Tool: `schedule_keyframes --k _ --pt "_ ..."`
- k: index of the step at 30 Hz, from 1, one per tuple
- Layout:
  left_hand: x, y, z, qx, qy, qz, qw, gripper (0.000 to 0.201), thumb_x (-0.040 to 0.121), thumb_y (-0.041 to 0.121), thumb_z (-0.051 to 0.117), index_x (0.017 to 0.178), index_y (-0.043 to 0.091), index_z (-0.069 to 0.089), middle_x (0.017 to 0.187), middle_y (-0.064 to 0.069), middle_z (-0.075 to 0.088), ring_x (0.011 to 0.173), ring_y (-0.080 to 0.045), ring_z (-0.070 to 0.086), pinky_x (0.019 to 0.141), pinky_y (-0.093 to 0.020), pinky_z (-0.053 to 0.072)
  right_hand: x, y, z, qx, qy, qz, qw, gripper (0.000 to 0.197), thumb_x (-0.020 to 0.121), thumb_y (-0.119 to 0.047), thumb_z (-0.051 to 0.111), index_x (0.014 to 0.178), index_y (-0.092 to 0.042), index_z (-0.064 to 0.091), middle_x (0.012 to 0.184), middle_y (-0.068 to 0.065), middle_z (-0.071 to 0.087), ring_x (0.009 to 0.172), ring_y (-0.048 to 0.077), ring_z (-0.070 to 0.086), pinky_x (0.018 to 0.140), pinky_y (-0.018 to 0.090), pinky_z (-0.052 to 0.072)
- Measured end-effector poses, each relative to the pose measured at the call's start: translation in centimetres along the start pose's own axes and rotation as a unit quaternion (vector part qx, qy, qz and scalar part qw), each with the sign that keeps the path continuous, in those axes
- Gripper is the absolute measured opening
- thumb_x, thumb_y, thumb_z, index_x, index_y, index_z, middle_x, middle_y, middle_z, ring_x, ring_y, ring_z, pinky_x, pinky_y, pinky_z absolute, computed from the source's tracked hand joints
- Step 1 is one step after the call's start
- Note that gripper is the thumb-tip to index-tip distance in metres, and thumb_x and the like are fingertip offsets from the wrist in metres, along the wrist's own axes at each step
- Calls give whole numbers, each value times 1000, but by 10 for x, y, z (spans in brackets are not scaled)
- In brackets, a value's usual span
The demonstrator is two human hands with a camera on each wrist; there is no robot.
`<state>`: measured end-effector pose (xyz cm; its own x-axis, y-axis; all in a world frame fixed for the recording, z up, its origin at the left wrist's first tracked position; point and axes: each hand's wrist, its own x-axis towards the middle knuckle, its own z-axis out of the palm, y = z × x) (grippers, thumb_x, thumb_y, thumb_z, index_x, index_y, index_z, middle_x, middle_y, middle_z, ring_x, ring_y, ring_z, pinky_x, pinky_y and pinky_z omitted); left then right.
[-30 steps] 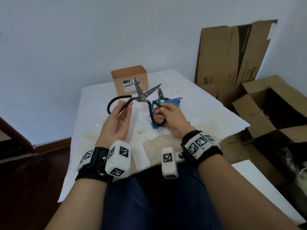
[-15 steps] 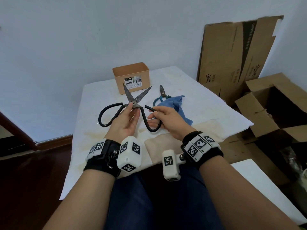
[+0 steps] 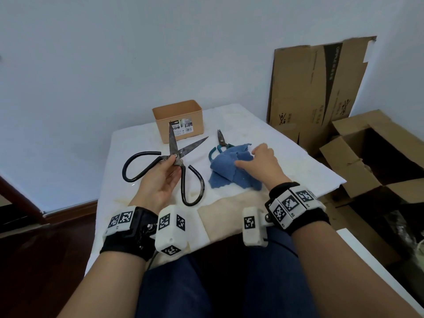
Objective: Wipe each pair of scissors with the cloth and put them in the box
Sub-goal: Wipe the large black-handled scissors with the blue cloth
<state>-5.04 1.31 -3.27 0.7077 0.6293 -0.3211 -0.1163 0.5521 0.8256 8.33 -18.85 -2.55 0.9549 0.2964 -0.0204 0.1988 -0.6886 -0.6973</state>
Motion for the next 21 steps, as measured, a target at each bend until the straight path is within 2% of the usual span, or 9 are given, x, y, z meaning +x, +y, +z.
schedule_keyframes --k 3,5,8,11,13,14,16,18,21 --pt "1 -1 5 28 -14 21 999 3 95 12 65 93 14 64 94 -4 70 83 -10 67 62 -16 57 0 10 1 -141 -34 37 989 74 80 -49 68 134 -8 39 135 14 44 126 35 45 102 44 39" --pt "0 1 7 39 -20 28 999 4 95 11 65 93 13 63 93 -4 70 81 -9 68 62 -15 56 1 16 0 -179 -47 48 982 63 81 -43 67 130 -9 46 133 14 48 122 34 48 100 43 41" --pt "1 5 8 44 -27 36 998 5 94 10 65 96 13 61 93 -5 70 81 -10 67 63 -16 57 4 19 -2 -155 -54 32 986 37 82 -36 67 105 -11 52 120 14 57 98 29 55 80 36 45" --pt "1 7 8 56 -29 40 997 9 93 11 67 97 13 59 95 -5 70 81 -10 67 63 -16 56 5 18 -8 -141 -66 21 988 35 83 -34 70 95 -8 50 95 7 53 87 26 55 63 29 37" --pt "0 7 7 72 -29 40 996 8 93 12 68 95 14 60 94 -5 71 80 -10 68 64 -16 57 5 15 -11 -143 -73 14 987 29 84 -26 69 75 -8 47 75 4 49 69 21 50 51 28 30" --pt "-1 7 7 80 -30 40 996 8 93 13 68 93 14 61 92 -4 71 79 -9 69 64 -16 57 4 14 -13 -135 -70 12 988 30 84 -24 69 70 -11 45 69 3 47 66 20 48 49 27 28" --pt "-2 7 7 94 -32 41 994 8 93 13 68 89 14 61 87 -3 72 75 -8 69 65 -16 57 1 10 -16 -90 -49 0 995 29 86 -25 66 68 -12 47 67 3 48 72 23 51 50 28 29" --pt "-4 7 8 102 -36 39 993 9 93 12 68 86 15 62 82 -1 73 73 -8 68 66 -16 57 -3 4 -20 11 3 -29 1000 24 89 -29 61 76 -9 55 74 5 54 79 25 53 58 30 38" --pt "-4 6 7 114 -44 39 992 11 92 12 69 84 15 62 77 0 74 74 -9 68 68 -17 58 -10 -13 -33 172 133 -75 973 28 95 -33 57 105 -6 60 106 4 56 96 20 53 84 32 46"
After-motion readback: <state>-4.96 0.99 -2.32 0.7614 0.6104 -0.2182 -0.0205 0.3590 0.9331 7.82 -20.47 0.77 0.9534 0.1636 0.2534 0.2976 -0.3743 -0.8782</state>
